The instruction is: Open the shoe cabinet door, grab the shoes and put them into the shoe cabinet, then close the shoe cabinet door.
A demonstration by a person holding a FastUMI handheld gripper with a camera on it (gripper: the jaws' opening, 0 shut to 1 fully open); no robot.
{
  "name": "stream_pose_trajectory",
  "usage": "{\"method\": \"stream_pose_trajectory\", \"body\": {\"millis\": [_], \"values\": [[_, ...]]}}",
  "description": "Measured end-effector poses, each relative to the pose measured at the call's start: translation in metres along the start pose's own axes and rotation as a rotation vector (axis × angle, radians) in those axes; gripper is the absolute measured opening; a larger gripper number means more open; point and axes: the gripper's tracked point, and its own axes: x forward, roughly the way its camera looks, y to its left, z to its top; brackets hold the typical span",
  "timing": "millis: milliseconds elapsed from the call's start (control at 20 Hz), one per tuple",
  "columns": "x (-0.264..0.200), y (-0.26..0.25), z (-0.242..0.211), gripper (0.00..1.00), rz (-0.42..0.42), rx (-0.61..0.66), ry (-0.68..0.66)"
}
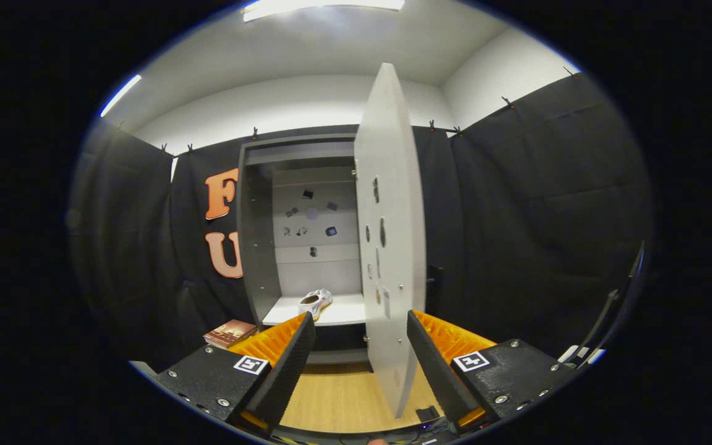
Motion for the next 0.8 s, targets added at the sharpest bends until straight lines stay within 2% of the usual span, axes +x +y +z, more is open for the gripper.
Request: {"method": "stream_pose_trajectory", "body": {"millis": [150, 300, 450, 800], "values": [[0.006, -0.043, -0.001, 0.93, -0.049, 0.012, 0.004], [0.016, -0.073, -0.003, 0.93, -0.061, 0.029, 0.014], [0.032, -0.092, -0.006, 0.93, -0.046, 0.037, 0.016], [0.073, -0.095, -0.019, 0.93, 0.03, 0.031, 0.034]]}}
